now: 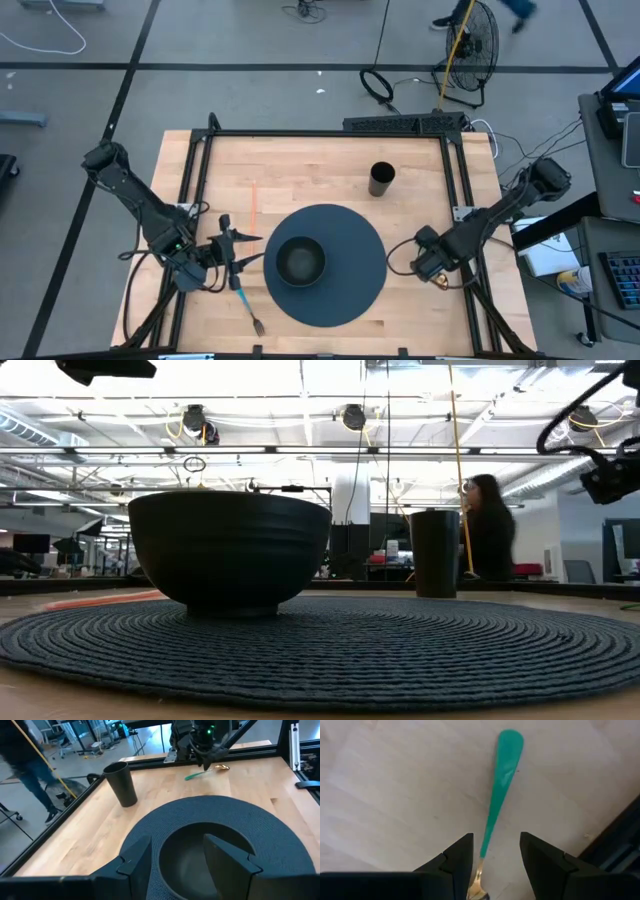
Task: Pick & Place Utensil
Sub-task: Put the green spoon into the black bowl
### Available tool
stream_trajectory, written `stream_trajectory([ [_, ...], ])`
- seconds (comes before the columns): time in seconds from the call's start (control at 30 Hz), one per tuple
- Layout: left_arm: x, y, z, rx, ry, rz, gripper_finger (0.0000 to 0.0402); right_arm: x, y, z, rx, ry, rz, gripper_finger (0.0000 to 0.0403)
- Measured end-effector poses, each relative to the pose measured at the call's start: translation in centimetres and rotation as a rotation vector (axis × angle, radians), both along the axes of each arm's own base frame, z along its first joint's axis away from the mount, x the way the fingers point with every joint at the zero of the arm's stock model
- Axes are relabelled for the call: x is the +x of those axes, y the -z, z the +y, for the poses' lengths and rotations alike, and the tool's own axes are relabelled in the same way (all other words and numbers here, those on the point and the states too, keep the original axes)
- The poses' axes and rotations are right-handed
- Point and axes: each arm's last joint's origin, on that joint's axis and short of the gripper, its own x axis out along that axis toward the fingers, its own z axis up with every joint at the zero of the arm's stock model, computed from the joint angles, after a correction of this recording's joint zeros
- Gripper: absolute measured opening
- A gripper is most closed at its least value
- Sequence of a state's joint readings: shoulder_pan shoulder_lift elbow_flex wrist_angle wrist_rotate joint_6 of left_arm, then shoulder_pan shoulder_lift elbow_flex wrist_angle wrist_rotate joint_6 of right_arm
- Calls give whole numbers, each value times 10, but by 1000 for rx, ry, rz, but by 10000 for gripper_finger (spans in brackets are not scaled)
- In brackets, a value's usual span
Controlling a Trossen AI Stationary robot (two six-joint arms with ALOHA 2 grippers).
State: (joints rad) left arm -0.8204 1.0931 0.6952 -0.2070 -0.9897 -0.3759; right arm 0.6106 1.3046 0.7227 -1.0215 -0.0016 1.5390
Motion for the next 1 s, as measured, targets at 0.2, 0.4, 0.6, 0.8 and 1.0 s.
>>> stream_trajectory([
  [0.2,-1,8,2,-9,-14,6,184,3,6,2,-11,-16,19,155],
  [0.4,-1,8,2,-28,-18,-2,184,4,10,3,-12,-33,23,155],
  [0.6,-1,7,1,-47,1,1,184,-8,33,-4,43,4,23,155],
  [0.8,-1,7,1,-49,1,0,184,-13,40,-7,58,15,4,135],
  [1.0,-1,7,0,-46,2,-1,184,-12,35,-7,93,11,-51,56],
])
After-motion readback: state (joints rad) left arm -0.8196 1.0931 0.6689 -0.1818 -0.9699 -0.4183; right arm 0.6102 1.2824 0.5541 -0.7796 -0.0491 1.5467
